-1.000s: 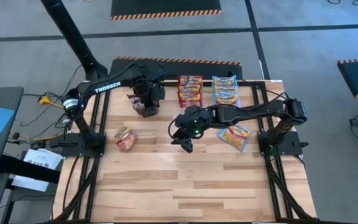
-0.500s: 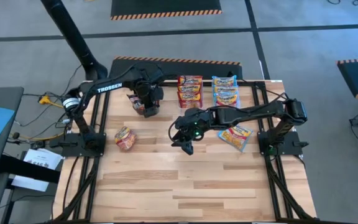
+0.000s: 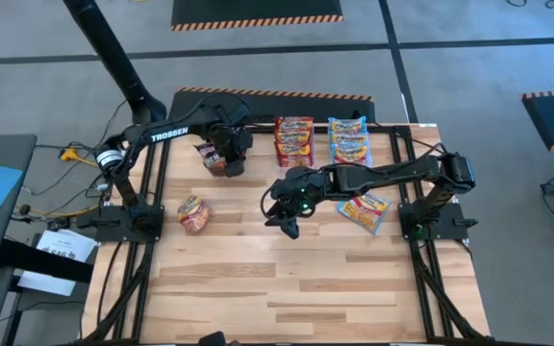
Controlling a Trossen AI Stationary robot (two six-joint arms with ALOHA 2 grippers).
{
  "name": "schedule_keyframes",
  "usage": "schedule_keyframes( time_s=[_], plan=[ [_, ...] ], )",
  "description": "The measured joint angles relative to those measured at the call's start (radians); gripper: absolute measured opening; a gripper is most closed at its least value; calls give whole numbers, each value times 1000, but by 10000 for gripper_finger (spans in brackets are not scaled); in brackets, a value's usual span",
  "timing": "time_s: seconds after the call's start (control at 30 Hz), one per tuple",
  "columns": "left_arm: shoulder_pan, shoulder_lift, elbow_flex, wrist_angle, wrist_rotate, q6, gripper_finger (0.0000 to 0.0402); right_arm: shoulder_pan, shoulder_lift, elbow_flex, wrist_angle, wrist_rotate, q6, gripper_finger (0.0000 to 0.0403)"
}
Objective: Sort Maruchan noodles
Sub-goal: Put the black noodle pack into the black bin
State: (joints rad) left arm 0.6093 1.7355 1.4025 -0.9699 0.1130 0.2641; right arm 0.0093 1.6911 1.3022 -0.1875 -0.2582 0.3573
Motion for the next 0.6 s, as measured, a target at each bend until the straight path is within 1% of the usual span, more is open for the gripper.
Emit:
schedule_keyframes(
  time_s=[0.17, 0.33, 0.4, 0.47, 0.6],
  plan=[
    [2, 25, -1, -17, 27, -6, 125, 0, 0, 0, -1, 55, 0, 176],
    [-4, 82, 2, -20, 40, -6, 125, 0, 0, 0, -11, 55, 0, 176],
    [-3, 102, 3, -22, 70, -6, 125, 0, 0, 0, -20, 55, 0, 176],
    [-2, 113, 4, -20, 102, -1, 125, 0, 0, 0, -22, 55, 0, 176],
    [-5, 117, 13, -20, 114, 11, 125, 3, 0, 0, -22, 60, 0, 176]
  ],
)
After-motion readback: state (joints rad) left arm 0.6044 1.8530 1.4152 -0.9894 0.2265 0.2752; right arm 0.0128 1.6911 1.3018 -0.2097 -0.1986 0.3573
